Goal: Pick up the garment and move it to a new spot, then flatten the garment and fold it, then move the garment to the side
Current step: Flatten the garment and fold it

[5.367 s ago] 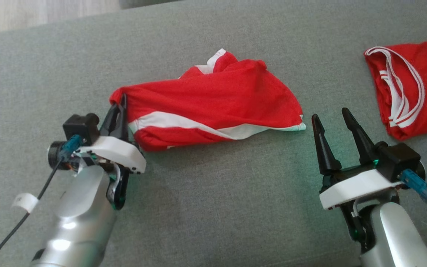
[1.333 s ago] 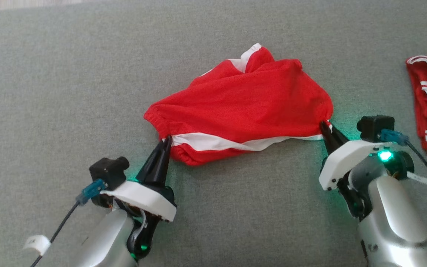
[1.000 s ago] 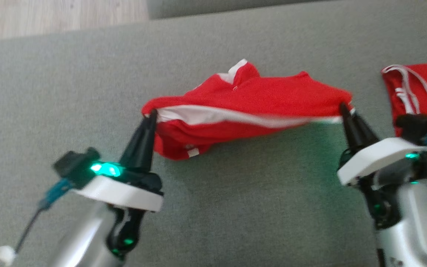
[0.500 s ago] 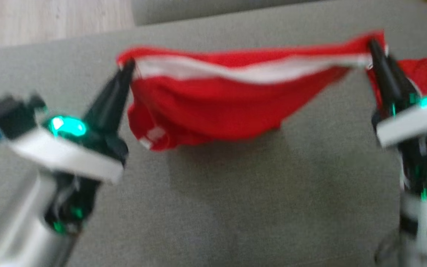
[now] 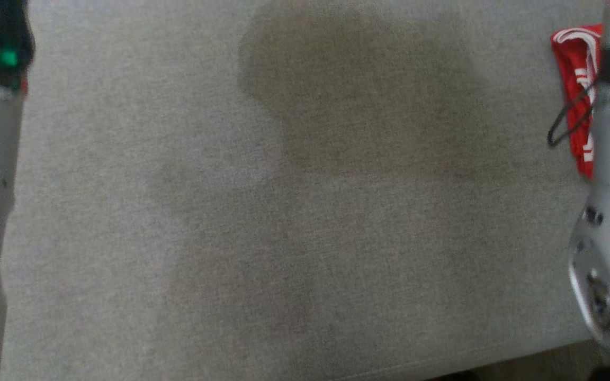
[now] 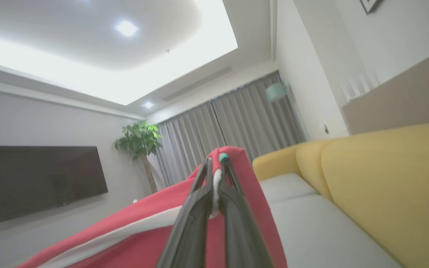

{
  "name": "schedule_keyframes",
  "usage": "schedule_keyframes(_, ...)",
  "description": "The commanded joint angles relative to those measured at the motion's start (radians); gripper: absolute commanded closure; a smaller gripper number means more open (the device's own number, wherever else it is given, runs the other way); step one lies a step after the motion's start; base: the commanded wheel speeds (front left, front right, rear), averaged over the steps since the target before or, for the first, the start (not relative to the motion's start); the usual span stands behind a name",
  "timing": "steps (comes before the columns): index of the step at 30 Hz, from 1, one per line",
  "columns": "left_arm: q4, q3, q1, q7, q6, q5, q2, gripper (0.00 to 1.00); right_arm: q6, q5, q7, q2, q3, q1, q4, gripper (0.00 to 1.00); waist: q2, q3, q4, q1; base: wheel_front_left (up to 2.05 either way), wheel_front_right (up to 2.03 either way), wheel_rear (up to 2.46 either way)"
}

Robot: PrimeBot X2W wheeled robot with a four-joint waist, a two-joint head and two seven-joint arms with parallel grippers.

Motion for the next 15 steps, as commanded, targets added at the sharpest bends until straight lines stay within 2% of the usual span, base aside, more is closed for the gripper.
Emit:
schedule_keyframes(1, -0.005, 0.038, -0.082, -0.041, -0.008, 0.021, 0.029, 1.00, 0.007, -0.009, -0.060, 0.006, 0.006, -0.055, 0.001, 1.00, 0.0000, 0.021, -0.008, -0.0005, 0.00, 0.00, 0.00)
schedule_keyframes(4, 0.032, 0.013, -0.138, -0.104, -0.016, 0.036, 0.014, 1.00, 0.007, -0.027, -0.125, 0.003, 0.023, -0.095, 0.062, 1.00, 0.0000, 0.030, -0.008, -0.0005, 0.00, 0.00, 0.00)
schedule_keyframes(7, 0.052, -0.044, -0.118, -0.127, -0.020, 0.006, 0.003, 1.00, 0.007, -0.045, -0.113, -0.017, 0.048, -0.056, 0.123, 1.00, 0.0000, 0.033, -0.007, -0.0005, 0.00, 0.00, 0.00)
schedule_keyframes(13, 0.056, -0.234, 0.072, -0.146, -0.021, -0.098, 0.041, 1.00, 0.007, -0.068, 0.071, -0.046, 0.120, 0.150, 0.223, 1.00, 0.0000, 0.012, -0.008, -0.0005, 0.00, 0.00, 0.00)
schedule_keyframes(15, 0.047, -0.309, 0.171, -0.095, -0.021, -0.171, 0.057, 1.00, 0.007, -0.053, 0.157, -0.051, 0.140, 0.239, 0.226, 1.00, 0.0000, -0.010, -0.008, -0.0005, 0.00, 0.00, 0.00)
